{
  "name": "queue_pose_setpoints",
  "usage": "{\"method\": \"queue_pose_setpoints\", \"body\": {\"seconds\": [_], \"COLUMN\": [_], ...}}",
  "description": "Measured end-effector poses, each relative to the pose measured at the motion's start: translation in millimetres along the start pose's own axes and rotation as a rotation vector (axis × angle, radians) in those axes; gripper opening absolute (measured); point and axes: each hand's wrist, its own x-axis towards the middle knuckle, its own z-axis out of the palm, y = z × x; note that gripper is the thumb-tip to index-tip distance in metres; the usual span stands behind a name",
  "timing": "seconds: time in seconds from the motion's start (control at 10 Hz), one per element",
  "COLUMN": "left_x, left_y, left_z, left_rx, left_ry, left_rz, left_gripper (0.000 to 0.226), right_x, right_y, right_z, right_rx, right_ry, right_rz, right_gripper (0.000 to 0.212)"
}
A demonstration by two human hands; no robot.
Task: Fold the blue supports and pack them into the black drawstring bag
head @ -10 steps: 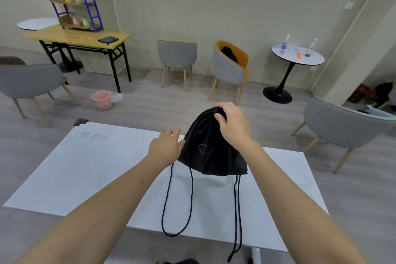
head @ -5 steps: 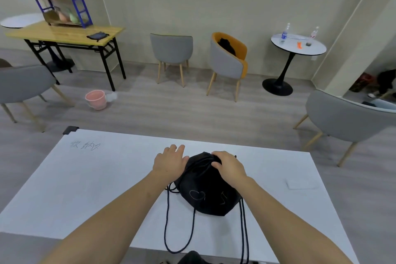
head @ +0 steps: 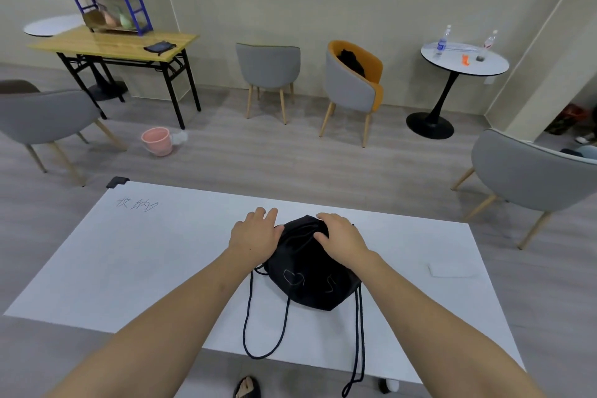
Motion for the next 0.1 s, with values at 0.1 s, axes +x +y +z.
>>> {"method": "queue_pose_setpoints", "body": {"seconds": [0.1], "left_x": [-5.3], "left_y": [2.3], "left_z": [-7.6], "left_rx": [0.032], "left_ry": [0.030], "left_rz": [0.003], "left_gripper": [0.050], "right_x": [-2.1], "right_y": [-4.9], "right_z": [-9.3], "right_rx": [-0.028], "right_ry": [0.039], "right_rz": [-0.015], "right_gripper": [0.051]}}
